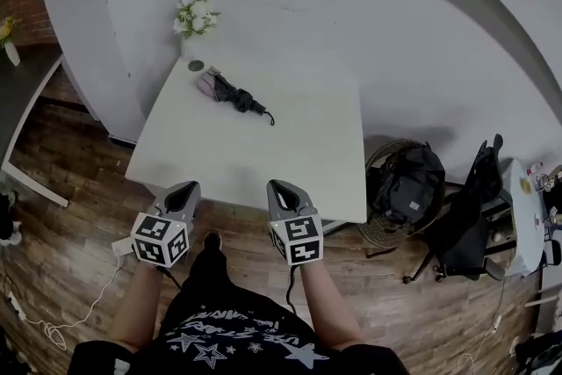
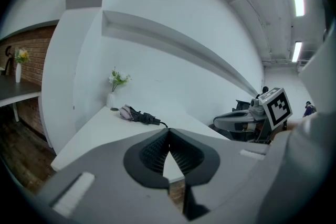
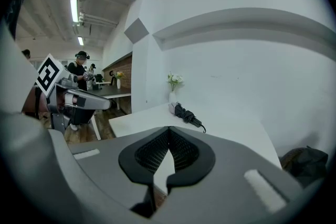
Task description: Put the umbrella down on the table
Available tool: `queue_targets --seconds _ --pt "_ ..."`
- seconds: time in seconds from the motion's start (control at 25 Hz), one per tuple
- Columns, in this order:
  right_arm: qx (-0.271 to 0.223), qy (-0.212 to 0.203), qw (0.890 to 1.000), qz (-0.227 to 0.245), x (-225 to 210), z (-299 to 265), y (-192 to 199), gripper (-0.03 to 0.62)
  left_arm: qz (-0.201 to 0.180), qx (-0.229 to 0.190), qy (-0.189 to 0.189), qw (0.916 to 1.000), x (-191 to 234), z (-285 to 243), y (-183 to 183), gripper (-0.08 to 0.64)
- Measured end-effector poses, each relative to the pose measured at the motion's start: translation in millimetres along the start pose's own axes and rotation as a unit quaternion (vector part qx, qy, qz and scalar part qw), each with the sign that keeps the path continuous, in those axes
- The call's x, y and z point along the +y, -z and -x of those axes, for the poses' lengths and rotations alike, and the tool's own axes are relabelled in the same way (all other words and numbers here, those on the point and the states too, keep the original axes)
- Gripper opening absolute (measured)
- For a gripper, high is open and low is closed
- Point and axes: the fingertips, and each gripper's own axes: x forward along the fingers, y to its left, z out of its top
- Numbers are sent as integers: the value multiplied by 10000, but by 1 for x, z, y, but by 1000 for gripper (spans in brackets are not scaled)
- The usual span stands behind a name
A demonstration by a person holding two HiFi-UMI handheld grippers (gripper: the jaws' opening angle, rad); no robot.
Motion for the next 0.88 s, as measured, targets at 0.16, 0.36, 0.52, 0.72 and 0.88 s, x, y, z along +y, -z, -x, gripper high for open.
queue_targets --seconds 0.16,0.36,0.52,0.72,0.88 --pt "-14 39 9999 -143 4 16 7 15 -1 13 -14 10000 -8 17 7 3" --pt "18 102 9997 -199 5 29 15 15 -6 16 -37 10000 -13 31 11 3" --pt "22 113 9997 -209 8 34 17 15 -20 5 -54 10000 -14 39 11 3" --pt "13 111 9998 -172 10 39 17 15 -39 -20 -69 10000 -17 44 11 3" --pt "39 101 9999 -122 10 41 20 15 -52 -17 -62 10000 -22 45 12 3"
